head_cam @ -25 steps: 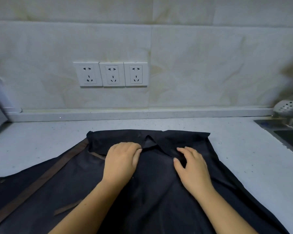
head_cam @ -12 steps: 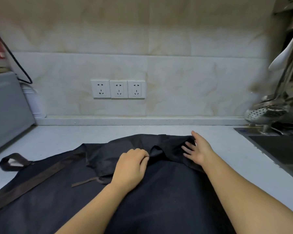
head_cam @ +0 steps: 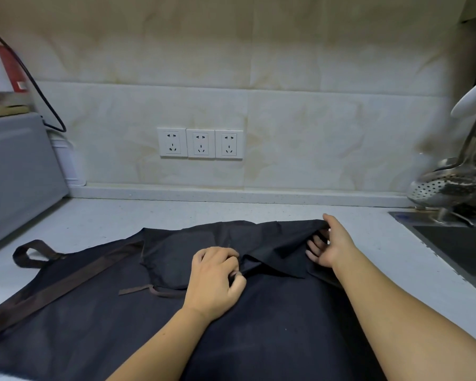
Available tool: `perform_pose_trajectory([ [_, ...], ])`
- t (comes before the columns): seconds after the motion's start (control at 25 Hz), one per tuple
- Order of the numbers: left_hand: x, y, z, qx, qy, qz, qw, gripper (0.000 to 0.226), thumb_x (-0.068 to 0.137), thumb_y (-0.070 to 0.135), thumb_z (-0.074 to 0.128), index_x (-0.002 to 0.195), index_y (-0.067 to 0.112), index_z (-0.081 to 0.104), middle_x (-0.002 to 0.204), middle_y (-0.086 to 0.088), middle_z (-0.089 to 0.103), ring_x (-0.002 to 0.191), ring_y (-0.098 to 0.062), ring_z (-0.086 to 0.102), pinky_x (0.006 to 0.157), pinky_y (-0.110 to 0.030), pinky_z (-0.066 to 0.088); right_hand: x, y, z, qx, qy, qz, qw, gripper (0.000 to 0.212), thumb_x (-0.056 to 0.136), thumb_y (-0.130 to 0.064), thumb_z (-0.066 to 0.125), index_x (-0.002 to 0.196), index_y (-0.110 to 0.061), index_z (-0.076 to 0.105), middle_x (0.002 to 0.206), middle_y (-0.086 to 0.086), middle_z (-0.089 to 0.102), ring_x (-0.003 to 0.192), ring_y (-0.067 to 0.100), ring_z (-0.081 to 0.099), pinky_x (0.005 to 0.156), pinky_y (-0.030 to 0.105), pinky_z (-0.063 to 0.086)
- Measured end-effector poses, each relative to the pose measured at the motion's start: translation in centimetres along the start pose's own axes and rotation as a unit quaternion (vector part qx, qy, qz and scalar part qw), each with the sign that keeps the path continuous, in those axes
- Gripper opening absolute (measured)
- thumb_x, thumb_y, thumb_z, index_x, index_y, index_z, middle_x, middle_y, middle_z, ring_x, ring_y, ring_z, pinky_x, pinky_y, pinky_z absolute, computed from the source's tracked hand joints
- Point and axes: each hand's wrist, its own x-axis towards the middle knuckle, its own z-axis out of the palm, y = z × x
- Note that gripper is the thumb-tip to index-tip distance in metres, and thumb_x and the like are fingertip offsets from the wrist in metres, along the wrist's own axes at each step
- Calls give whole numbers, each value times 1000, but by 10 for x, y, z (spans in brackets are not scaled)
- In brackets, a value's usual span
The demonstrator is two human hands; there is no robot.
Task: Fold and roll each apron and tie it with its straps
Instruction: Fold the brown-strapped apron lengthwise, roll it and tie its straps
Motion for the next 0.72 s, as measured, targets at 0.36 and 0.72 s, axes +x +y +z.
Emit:
perform_pose_trajectory([
  [0.36, 4, 4, -1, 101, -160, -106, 976, 73, 83, 80, 16, 144, 45, 35, 161, 17, 14, 150, -8, 1, 117, -56, -7, 17, -56, -28, -311, 101, -258, 909, 35, 97, -30, 52, 124, -8, 58, 122, 8, 61, 107, 27, 58, 94, 36, 48],
  [0.72, 8, 3, 3, 131, -243, -179, 944, 82, 78, 86, 20, 149, 45, 24, 164, 8, 5, 151, -19, -5, 115, -63, -5, 4, -44, -50, -348, 18, -103, 932, 12, 87, -21, 59, 90, -10, 62, 88, 9, 61, 75, 23, 55, 63, 31, 43],
])
